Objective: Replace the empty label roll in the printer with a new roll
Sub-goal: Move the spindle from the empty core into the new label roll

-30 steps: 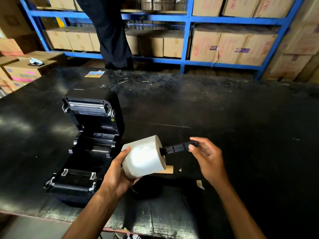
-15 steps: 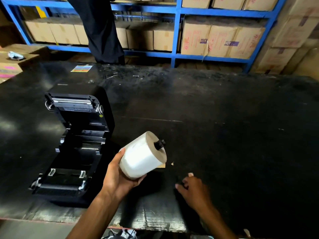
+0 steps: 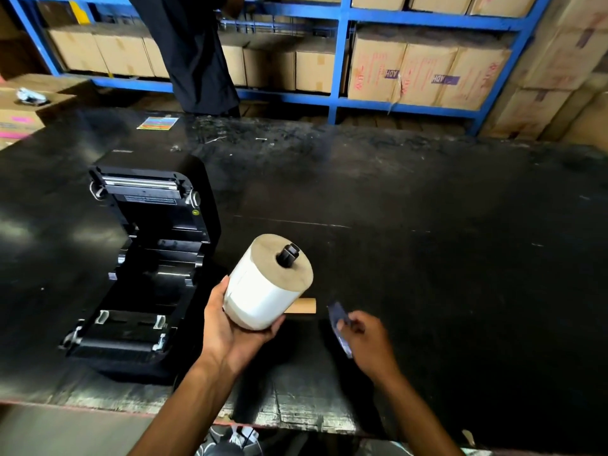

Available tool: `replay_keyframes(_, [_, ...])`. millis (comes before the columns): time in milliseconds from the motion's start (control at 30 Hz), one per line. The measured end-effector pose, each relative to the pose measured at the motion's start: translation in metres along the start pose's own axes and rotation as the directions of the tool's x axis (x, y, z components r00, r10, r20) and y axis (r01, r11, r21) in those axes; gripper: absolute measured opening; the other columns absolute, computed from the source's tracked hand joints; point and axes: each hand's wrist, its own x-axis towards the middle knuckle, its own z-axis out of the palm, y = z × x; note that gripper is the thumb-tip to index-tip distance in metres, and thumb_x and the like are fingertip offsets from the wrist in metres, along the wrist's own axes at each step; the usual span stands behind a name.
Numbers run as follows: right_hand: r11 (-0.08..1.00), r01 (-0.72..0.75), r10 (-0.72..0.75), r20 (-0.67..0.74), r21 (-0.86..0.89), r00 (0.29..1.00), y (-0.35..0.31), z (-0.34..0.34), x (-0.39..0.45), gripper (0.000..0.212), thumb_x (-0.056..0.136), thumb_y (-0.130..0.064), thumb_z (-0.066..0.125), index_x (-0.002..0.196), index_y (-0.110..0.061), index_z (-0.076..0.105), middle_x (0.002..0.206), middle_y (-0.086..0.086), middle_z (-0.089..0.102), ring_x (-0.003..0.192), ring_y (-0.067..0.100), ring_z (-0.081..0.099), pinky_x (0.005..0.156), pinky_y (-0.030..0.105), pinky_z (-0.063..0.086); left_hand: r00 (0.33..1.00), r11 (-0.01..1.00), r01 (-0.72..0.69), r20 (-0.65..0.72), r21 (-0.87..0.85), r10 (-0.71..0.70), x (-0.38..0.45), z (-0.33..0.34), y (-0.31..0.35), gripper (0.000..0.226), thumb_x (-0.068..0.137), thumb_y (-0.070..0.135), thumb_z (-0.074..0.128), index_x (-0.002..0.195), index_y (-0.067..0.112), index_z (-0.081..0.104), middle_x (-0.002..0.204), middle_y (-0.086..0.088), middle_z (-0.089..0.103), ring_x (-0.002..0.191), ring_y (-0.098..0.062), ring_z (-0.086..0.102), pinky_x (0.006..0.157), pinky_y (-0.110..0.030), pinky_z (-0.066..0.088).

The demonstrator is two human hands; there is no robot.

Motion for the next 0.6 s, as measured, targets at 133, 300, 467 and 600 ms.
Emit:
replay_keyframes(133, [0.901,0.127,-0.102,-0.082,0.414,0.991,-0.069,-0.023,0.005,0.019,0.089,-0.004,0.058,0.083,-0.02,0.067,0.072,0.001,0.07,0.061,0.007,0.065,0.054,0.019,0.052,1.0,0.999,-0.02,-0.011,0.03,0.021,-0.002,0.0,0.001,0.043,0.08,0.054,0.048,0.107,0.024,0.063,0.114,-0.015,0.062,0.101,-0.037,0.059,0.076,-0.042,0.048])
replay_keyframes(300, [0.89,0.373,-0.324,-0.214,0.262,0.922,-0.125,-0.015,0.007,0.027,0.087,-0.007,0.061,0.113,-0.007,0.067,0.097,0.003,0.073,0.082,0.011,0.072,0.074,0.021,0.058,0.998,0.994,-0.056,-0.002,0.094,0.056,-0.005,0.001,0.004,0.043,0.081,0.054,0.046,0.108,0.024,0.063,0.109,-0.013,0.065,0.095,-0.035,0.062,0.073,-0.04,0.05])
replay_keyframes(467, [0.851,0.516,-0.518,-0.008,0.096,0.855,-0.137,0.005,-0.007,0.035,0.091,-0.003,0.052,0.125,-0.01,0.058,0.113,-0.004,0.063,0.097,-0.015,0.056,0.087,0.004,0.042,0.998,0.986,-0.067,-0.004,0.151,0.069,-0.008,0.002,0.008,0.054,0.076,0.055,0.051,0.119,0.024,0.061,0.116,-0.011,0.066,0.102,-0.034,0.062,0.077,-0.043,0.05])
replay_keyframes(600, [0.836,0.548,-0.547,0.117,0.033,0.829,-0.129,0.016,-0.015,0.039,0.096,-0.015,0.044,0.135,-0.016,0.048,0.129,-0.002,0.054,0.115,0.002,0.048,0.102,0.022,0.042,0.997,0.981,-0.076,-0.012,0.178,0.08,-0.009,0.001,0.013,0.046,0.074,0.055,0.051,0.109,0.027,0.063,0.111,-0.008,0.067,0.101,-0.033,0.062,0.076,-0.042,0.051])
